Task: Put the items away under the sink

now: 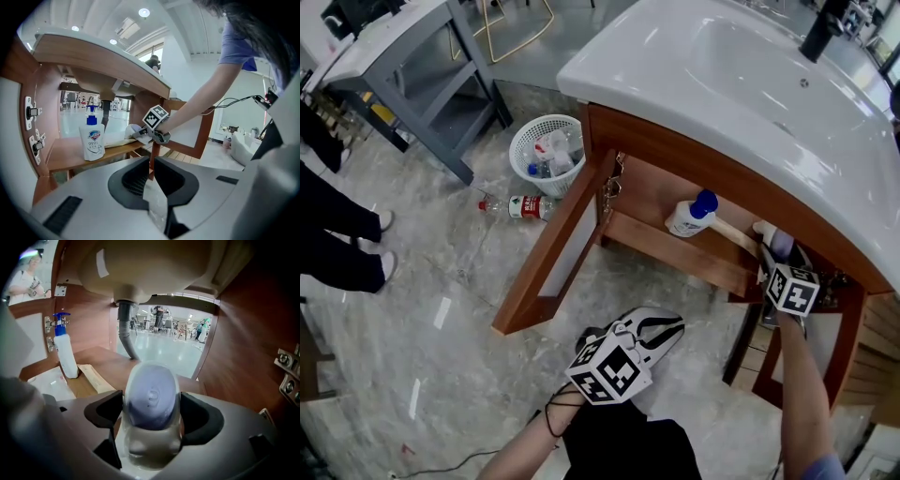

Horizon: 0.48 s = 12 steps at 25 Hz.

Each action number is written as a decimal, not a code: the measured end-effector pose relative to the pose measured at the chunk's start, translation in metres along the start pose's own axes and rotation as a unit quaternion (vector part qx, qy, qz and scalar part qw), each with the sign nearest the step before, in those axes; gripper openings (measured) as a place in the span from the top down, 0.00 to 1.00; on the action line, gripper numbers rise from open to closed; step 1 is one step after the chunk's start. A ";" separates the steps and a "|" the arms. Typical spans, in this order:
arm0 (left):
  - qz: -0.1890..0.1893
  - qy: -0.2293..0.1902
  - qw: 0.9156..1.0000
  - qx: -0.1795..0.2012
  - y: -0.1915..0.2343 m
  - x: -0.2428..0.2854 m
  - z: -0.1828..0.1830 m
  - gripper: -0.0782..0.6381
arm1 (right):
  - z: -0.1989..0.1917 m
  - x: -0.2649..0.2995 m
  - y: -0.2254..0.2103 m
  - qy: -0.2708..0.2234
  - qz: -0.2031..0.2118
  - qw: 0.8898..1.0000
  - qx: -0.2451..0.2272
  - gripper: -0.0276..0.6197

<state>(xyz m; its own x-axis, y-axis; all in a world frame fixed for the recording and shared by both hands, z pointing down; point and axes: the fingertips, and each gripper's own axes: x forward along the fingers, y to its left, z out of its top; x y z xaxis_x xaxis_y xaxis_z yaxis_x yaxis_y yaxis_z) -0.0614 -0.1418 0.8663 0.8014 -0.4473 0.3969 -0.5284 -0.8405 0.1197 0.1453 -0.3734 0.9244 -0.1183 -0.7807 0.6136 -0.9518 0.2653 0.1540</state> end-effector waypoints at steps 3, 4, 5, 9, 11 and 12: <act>0.000 -0.002 1.000 -0.006 -0.005 0.001 0.004 0.84 | 0.007 -0.008 0.001 -0.019 -0.002 1.000 -0.005 0.35; -0.002 -0.001 1.000 -0.007 -0.008 0.001 0.005 0.84 | 0.009 -0.012 0.003 -0.023 -0.001 1.000 -0.010 0.35; -0.003 0.000 1.000 -0.009 -0.011 0.000 0.007 0.84 | 0.011 -0.017 0.005 -0.025 0.002 1.000 -0.016 0.35; -0.005 0.003 1.000 -0.024 -0.024 -0.005 0.019 0.84 | 0.013 -0.040 0.022 -0.022 0.023 0.999 -0.021 0.36; -0.009 0.002 1.000 -0.029 -0.032 -0.007 0.029 0.84 | 0.011 -0.054 0.028 -0.016 0.023 0.999 -0.028 0.45; -0.013 0.001 1.000 -0.028 -0.036 -0.008 0.034 0.84 | 0.011 -0.060 0.029 -0.015 0.020 0.999 -0.033 0.56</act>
<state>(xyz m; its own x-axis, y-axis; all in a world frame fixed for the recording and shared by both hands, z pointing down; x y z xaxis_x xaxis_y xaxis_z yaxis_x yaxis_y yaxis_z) -0.0389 -0.1186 0.8277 0.8144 -0.4246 0.3955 -0.5225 -0.8331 0.1815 0.1217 -0.3245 0.8836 -0.1658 -0.7846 0.5974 -0.9255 0.3329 0.1804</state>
